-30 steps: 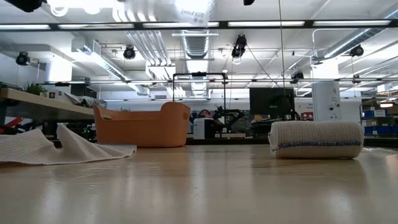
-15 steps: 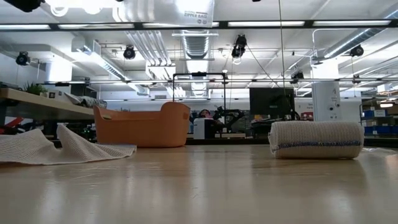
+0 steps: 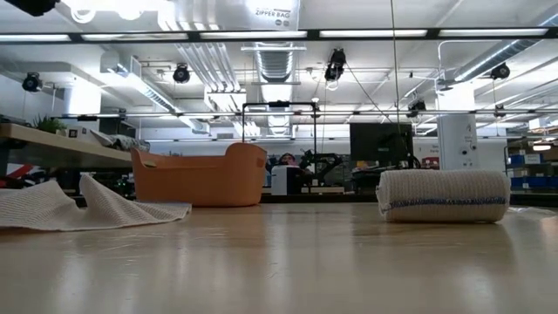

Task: Roll bandage
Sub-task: Put the white rolled bandage into the transparent zip bag

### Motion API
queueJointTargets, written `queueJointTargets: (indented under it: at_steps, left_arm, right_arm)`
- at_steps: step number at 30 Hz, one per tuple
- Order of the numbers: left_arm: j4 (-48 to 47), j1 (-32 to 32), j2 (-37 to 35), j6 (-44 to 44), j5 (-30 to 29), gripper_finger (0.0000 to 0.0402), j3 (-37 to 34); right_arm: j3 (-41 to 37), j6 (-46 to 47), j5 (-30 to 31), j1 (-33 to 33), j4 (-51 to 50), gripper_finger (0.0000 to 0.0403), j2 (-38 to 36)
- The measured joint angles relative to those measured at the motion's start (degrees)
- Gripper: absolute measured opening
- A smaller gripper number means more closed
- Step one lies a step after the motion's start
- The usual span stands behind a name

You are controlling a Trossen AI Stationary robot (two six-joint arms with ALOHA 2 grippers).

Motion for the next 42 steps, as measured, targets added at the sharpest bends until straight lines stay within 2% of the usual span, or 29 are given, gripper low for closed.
queueJointTargets:
  at_steps: [10, 16, 26, 34, 42]
  left_arm:
    - [-0.79, -0.51, 0.0, -1.14, 0.0, 0.002, 0.0]
    - [-0.81, -0.54, 0.0, -1.06, 0.0, 0.002, 0.0]
    - [0.11, -0.58, 0.0, 2.05, 0.0, 0.002, 0.0]
    - [0.22, -0.58, 0.09, 2.16, 0.0, 0.002, 0.0]
    - [0.42, -0.58, 0.18, 3.33, -0.02, 0.0022, 0.0]
  right_arm:
    - [-0.32, 1.35, 1.59, 2.99, 0.29, 0.0171, 2.02]
    - [-0.33, 3.93, 6.04, 3.35, 1.78, 0.0168, 1.75]
    - [-0.33, 7.87, 4.35, 3.39, 5.05, 0.0168, 2.95]
    - [-0.28, 9.28, 4.35, 3.39, 10.2, 0.0131, 5.99]
    - [-0.28, 9.28, 4.37, 3.39, 12.23, 0.0086, 5.99]
